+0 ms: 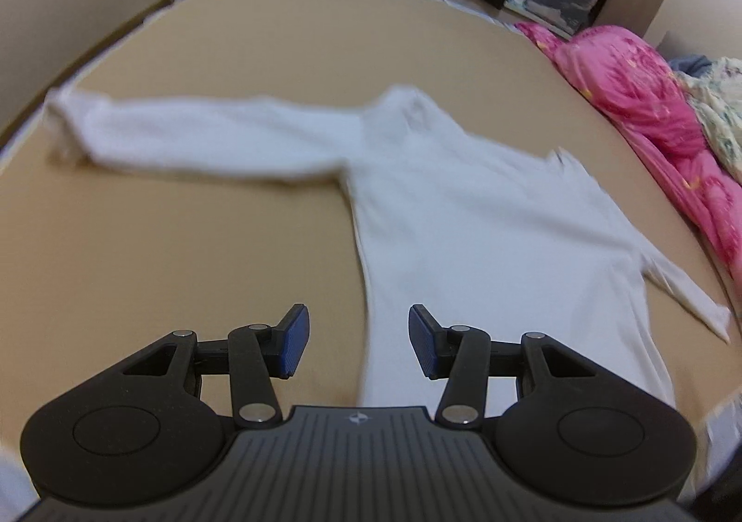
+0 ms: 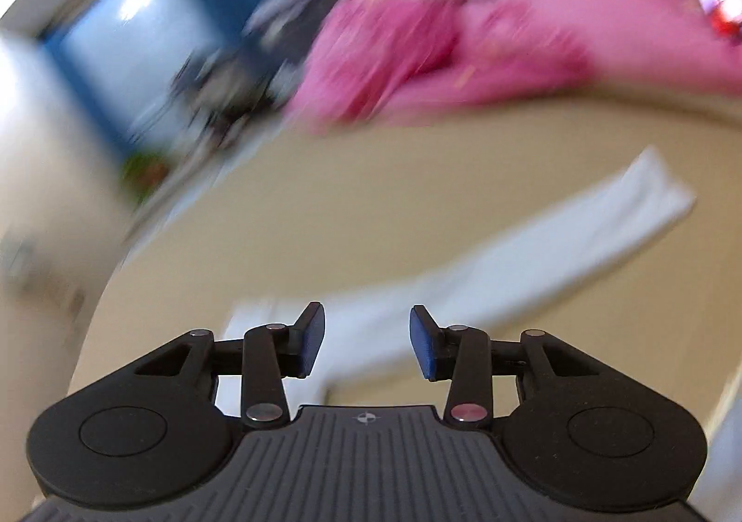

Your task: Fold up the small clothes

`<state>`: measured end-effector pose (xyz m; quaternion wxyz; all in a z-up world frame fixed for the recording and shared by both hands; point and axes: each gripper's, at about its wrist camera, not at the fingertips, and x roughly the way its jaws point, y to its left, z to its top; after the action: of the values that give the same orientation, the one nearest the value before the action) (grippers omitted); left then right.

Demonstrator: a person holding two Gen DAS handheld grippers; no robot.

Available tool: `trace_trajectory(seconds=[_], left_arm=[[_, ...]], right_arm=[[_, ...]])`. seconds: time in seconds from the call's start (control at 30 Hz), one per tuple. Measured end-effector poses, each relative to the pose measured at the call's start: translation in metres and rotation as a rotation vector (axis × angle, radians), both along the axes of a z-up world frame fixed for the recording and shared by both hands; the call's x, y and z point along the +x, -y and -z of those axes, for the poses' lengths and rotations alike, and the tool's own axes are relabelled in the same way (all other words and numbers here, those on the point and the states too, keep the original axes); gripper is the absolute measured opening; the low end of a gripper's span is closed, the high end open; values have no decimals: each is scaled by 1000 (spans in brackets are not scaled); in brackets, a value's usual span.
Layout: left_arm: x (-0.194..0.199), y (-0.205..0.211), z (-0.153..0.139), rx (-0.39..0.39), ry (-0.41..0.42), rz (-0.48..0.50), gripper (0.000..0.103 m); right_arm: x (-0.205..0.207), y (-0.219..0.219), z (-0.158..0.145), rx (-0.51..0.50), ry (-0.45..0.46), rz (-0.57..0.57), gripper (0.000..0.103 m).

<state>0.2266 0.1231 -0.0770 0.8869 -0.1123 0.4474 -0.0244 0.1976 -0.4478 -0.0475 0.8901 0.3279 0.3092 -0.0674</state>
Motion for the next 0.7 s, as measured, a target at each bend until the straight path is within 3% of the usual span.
trace_trajectory(seconds=[0.13,0.3,0.37,0.4,0.43,0.47,0.5,0.6,0.7], left_arm=[[-41,13,30,-8,-84,8,53],[-58,20,70,87,-215,50,46],[-63,26,75,102,-217,81,43],[-66,31,75,126,-204,109,28],[-68,36,74,139,-192,141,20],[-70,39,73,139,-184,155,10],[-71,40,71,145,-176,157,7],[-82,33,50,128,-123,154,6],[-112,8,7,0,-2,115,5]], right_arm=[[-34,-44,41,-5,-157,-68,44],[-53,-91,102,-132,-354,-196,44],[-57,-105,104,-211,-335,-233,46],[-58,-110,103,-267,-331,-268,45],[-62,-115,103,-307,-324,-285,29],[-64,-117,103,-305,-318,-296,15],[-67,-116,102,-274,-308,-310,4],[-83,-114,81,-244,-245,-309,3],[-113,-87,36,-128,-127,-203,1]])
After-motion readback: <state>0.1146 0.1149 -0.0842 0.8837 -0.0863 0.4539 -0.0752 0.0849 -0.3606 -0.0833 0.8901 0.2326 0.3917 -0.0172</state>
